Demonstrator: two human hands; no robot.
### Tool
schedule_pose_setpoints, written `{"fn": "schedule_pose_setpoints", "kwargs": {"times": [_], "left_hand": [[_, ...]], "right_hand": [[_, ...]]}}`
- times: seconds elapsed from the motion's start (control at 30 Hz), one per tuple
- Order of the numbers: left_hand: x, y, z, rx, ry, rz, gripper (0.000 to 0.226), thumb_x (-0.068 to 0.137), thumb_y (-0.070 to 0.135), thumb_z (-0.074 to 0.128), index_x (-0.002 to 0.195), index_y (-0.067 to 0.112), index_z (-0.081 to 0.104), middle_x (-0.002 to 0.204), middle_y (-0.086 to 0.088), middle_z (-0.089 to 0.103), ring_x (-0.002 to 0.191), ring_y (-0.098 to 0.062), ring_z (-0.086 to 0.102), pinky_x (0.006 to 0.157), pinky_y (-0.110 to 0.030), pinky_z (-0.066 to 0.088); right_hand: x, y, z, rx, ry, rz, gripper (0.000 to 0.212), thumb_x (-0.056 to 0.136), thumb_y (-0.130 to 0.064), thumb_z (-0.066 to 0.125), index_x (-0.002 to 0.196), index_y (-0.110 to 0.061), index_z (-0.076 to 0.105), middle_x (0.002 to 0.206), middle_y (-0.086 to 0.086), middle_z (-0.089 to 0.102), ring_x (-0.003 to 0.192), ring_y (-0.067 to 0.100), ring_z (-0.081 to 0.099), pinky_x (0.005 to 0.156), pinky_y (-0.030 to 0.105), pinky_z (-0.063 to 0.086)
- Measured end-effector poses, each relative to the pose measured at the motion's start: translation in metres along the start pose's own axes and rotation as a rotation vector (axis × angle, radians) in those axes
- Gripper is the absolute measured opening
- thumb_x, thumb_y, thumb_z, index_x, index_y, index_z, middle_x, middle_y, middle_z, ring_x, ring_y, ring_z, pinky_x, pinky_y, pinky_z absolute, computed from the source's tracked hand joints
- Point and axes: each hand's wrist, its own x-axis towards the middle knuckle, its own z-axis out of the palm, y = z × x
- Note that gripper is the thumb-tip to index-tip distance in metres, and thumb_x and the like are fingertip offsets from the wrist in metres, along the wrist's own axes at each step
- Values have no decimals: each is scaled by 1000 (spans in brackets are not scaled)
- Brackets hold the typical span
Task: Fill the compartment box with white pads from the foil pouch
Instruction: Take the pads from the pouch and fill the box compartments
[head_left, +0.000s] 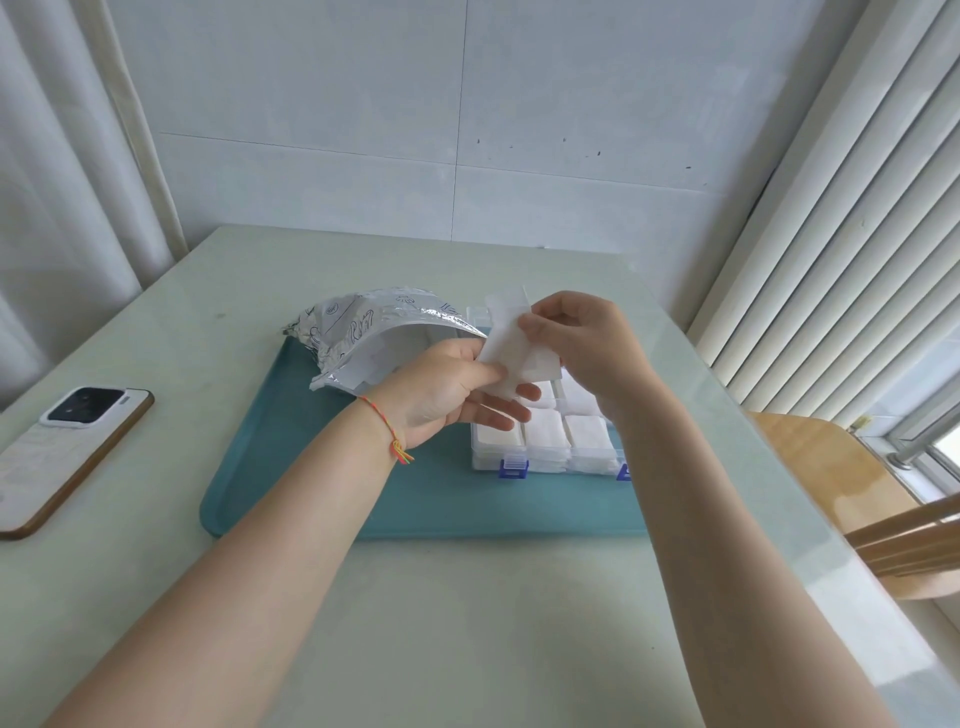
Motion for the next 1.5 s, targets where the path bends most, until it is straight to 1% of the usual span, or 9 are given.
{"fn": "schedule_pose_setpoints", "kwargs": {"times": [0.2,0.37,0.47,0.6,0.7,0.93,1.23,1.4,1.5], "left_hand": [[0,-2,0,-4,-18,-10,26,103,2,40,121,1,59,96,-17,72,75,-29,71,62,-29,56],[4,-1,3,-140,102,-12,31,99,-4,38,124,-5,57,97,-20,70,74,-31,72,59,-29,58],[5,1,3,-253,163,10,33,100,0,37,125,-4,57,101,-21,68,80,-33,72,61,-31,59],[5,6,3,-367,126,-5,41,105,26,32,120,5,64,108,-18,69,96,-36,68,71,-33,61],[3,7,2,-358,99,14,42,105,31,34,117,6,65,108,-17,69,98,-33,68,75,-34,61],[2,4,4,-291,174,43,34,96,-1,50,124,-20,49,111,-34,64,92,-41,68,69,-36,60],[3,1,6,-198,147,0,32,96,3,43,124,-4,56,99,-18,70,86,-33,69,49,-24,50],[3,0,4,-155,176,-21,31,90,5,56,121,2,55,80,-11,65,74,-26,67,46,-23,45],[2,1,5,-117,140,-11,17,91,4,56,108,6,59,73,-6,60,72,-25,66,46,-23,46]], "right_hand": [[0,-1,-2,108,64,28,5,91,-13,62,85,-14,64,75,-1,67,60,6,60,54,19,46],[3,-3,-12,246,303,40,4,90,-18,64,87,-16,66,77,-3,67,62,7,57,57,21,44],[0,-8,-17,365,125,90,5,88,-14,68,84,-12,69,71,0,66,55,11,51,51,22,37],[-7,-11,-6,168,-111,126,8,88,-14,69,86,-6,70,69,1,69,50,11,52,48,22,36],[-8,-11,-1,26,-91,132,12,87,-17,69,85,-6,70,63,-3,69,46,10,48,45,21,36],[-10,-8,1,-138,-177,108,13,82,-19,76,74,-12,69,56,-5,61,44,8,41,45,17,34],[-6,-8,-5,-409,-213,-79,10,87,-19,71,78,-22,68,52,-12,55,44,2,41,47,14,33],[-4,-8,-7,-454,-117,-179,5,90,-26,63,95,-27,65,68,0,55,54,10,43,54,25,37],[-7,-11,-5,-386,-95,-249,13,92,-26,61,101,-35,65,90,-3,56,72,10,54,67,20,43]]}}
